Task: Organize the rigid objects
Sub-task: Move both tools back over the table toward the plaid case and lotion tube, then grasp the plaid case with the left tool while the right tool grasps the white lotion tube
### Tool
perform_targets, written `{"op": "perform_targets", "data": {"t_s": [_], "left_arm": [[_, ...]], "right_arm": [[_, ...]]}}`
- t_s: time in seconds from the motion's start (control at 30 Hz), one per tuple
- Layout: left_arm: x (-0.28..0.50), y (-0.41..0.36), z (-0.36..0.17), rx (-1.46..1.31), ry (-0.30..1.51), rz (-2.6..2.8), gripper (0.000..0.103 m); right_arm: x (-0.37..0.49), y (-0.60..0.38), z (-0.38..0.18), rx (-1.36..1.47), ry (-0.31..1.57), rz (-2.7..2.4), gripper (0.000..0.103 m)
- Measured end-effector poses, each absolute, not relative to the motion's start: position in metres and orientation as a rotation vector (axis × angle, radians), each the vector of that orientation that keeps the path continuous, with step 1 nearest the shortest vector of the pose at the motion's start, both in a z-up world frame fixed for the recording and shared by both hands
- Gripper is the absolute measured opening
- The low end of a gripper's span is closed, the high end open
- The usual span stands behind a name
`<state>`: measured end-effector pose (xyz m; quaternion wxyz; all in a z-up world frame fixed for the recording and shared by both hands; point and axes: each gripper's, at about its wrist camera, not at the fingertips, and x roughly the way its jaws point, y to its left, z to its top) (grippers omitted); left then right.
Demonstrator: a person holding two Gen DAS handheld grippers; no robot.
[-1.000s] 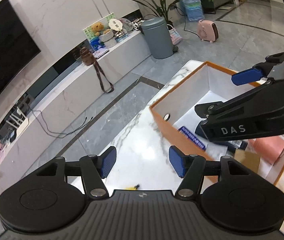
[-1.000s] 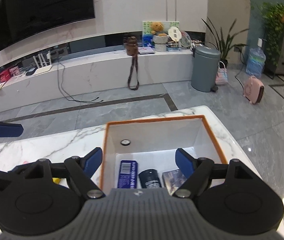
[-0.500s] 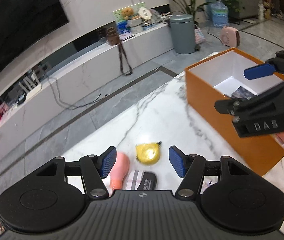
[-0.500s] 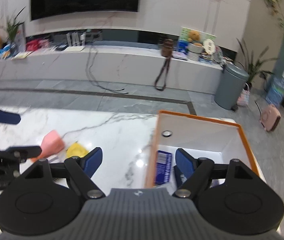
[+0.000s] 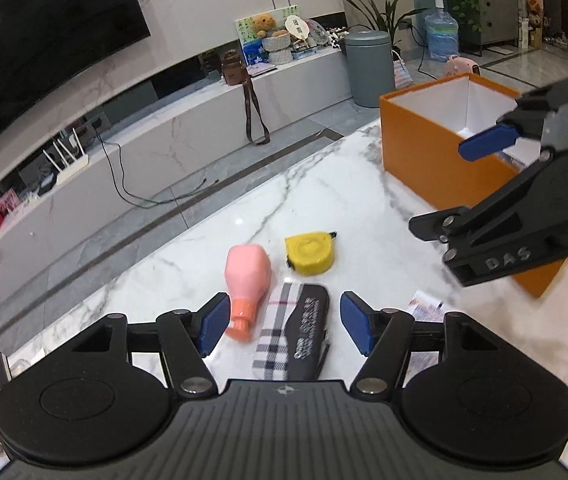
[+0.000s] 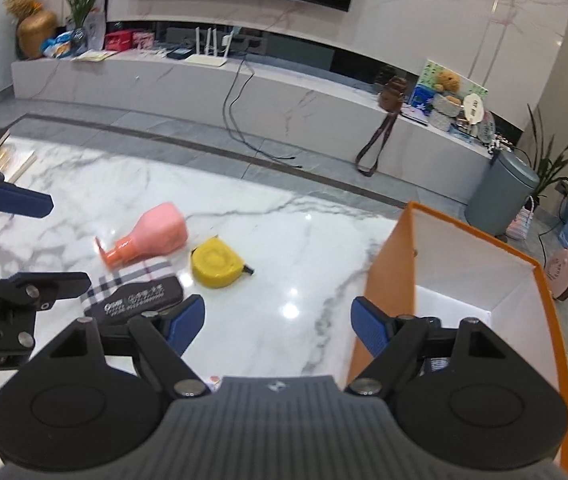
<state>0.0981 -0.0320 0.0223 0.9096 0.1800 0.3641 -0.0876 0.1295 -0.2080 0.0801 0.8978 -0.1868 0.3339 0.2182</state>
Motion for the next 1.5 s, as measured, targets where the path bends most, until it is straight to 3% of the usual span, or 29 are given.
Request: {"op": "perform_targets", "data": {"t_s": [0.23, 0.7, 1.43, 1.5], "left_arm": [[0.099, -0.01, -0.015, 0.35, 0.785, -0.18, 0.076], [0.109, 0.006, -0.041, 0.294, 0.797, -0.264, 0.082], [0.127, 0.024, -0.075, 0.194, 0.836, -0.339, 0.083], [0.126, 0.026, -0.075, 0.18, 0.83, -0.347, 0.08]], "right_arm": [[0.121, -0.197, 0.051, -0.498, 0.738, 0.523, 0.084], [0.091, -0.177, 0.012, -0.712, 0.778, 0.838, 0.086], [0.111, -0.173, -0.022, -0.717, 0.772, 1.054, 0.086], [0.117, -0.173, -0.024, -0.683, 0.795, 1.064, 0.085]]}}
